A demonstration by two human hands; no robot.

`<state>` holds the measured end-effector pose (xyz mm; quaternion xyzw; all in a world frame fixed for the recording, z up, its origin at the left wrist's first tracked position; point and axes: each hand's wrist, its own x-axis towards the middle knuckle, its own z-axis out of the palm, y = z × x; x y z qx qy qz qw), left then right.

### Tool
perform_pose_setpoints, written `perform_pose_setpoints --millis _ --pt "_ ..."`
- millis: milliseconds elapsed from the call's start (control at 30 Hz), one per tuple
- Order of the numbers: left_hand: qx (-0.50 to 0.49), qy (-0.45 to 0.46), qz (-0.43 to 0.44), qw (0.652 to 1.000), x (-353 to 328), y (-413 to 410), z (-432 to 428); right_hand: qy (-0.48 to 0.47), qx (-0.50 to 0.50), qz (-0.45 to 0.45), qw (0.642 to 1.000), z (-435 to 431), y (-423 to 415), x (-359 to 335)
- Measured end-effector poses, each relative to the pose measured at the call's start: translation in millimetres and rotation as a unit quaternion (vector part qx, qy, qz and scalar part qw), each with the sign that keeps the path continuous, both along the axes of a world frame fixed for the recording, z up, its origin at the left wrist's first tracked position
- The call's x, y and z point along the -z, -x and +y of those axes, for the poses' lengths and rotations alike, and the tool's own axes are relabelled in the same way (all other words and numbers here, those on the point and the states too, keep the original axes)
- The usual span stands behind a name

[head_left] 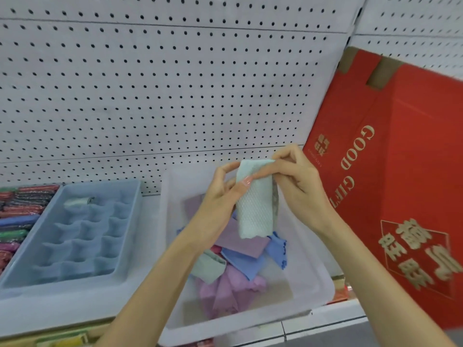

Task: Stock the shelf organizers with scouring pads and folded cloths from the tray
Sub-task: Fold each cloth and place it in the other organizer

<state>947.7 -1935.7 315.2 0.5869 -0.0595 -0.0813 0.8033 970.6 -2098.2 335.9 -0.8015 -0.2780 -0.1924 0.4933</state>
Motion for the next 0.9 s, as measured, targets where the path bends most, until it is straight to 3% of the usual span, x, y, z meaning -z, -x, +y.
perform_pose_setpoints --millis 267,467,533,633,800,900 --pt "-0.072 -0.007 -0.015 0.997 6 12 -24 -0.155 -0.008 0.118 0.981 0 5 -10" --pt "-0.081 -0.001 -0.041 0.996 4 14 -18 -0.283 -0.033 0.305 0.909 1 11 -9" --pt "-0.111 -0.017 -0.044 0.993 3 14 -14 -0.278 -0.026 0.376 0.884 1 16 -2" --pt "-0.139 -0.021 -0.022 0.990 3 16 -14 -0.201 -0.037 0.418 0.885 8 28 14" --pt "-0.144 -0.037 0.014 0.989 10 21 -26 -0.162 -0.018 0.360 0.919 23 34 34" --pt "-0.143 -0.058 0.011 0.988 16 23 -26 -0.170 -0.006 0.370 0.913 23 34 40"
